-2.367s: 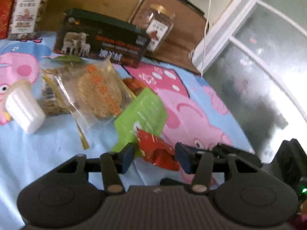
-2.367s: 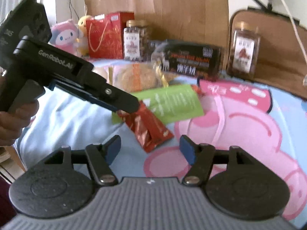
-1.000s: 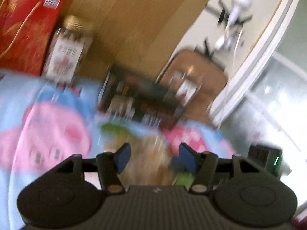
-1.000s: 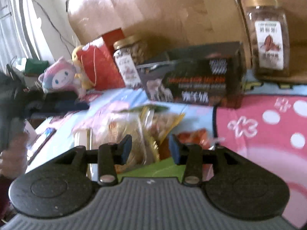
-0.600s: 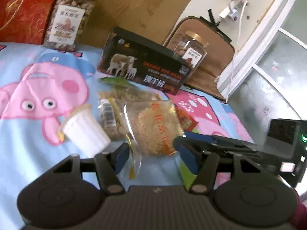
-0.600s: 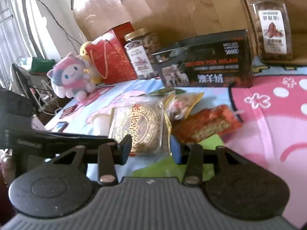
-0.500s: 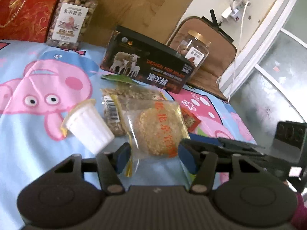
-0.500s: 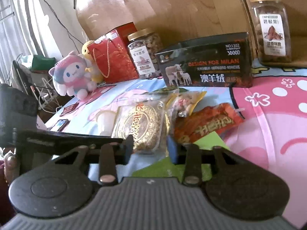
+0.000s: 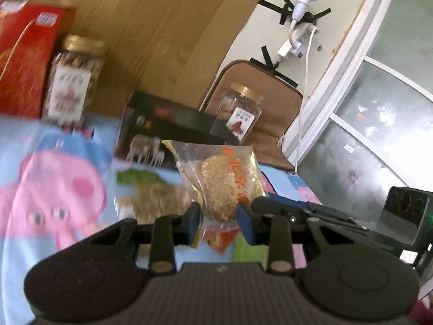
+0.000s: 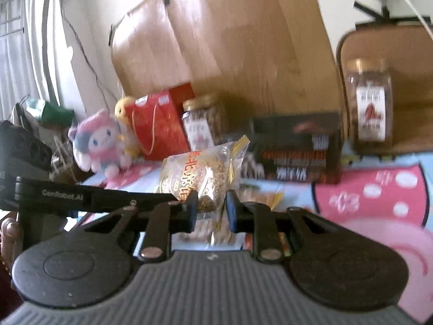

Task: Organize snacks

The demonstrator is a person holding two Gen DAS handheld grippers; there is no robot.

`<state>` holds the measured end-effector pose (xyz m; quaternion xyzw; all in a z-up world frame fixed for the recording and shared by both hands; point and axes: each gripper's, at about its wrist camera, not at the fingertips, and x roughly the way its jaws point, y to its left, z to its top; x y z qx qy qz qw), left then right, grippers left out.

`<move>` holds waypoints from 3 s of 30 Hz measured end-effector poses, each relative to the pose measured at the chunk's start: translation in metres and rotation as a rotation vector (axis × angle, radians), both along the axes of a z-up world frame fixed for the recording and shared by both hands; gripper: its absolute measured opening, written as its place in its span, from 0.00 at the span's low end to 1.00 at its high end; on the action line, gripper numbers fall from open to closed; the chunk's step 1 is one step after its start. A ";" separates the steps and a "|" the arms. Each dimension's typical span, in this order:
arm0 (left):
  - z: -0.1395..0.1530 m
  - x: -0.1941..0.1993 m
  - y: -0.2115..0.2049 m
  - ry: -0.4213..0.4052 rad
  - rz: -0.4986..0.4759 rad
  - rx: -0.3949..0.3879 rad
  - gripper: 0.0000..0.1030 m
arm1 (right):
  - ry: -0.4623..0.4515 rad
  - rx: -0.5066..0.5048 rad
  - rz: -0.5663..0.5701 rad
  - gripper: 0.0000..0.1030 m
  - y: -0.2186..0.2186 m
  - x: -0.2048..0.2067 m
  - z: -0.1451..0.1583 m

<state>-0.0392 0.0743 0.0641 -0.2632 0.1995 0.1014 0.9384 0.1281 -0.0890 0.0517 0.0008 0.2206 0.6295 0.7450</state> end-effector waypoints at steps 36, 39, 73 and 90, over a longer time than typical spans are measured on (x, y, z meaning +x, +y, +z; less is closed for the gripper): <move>-0.018 -0.023 0.084 0.054 0.313 -0.050 0.42 | 0.106 -0.219 0.084 0.38 0.115 0.065 -0.035; -0.036 -0.018 0.091 0.062 0.281 -0.138 0.42 | 0.221 -0.302 0.062 0.41 0.139 0.069 -0.049; -0.043 0.000 0.080 0.033 0.111 -0.296 0.34 | 0.129 -0.157 0.117 0.23 0.100 0.019 -0.021; 0.000 0.190 0.106 0.086 0.088 -0.082 0.37 | -0.010 -0.066 -0.240 0.31 0.123 0.139 0.015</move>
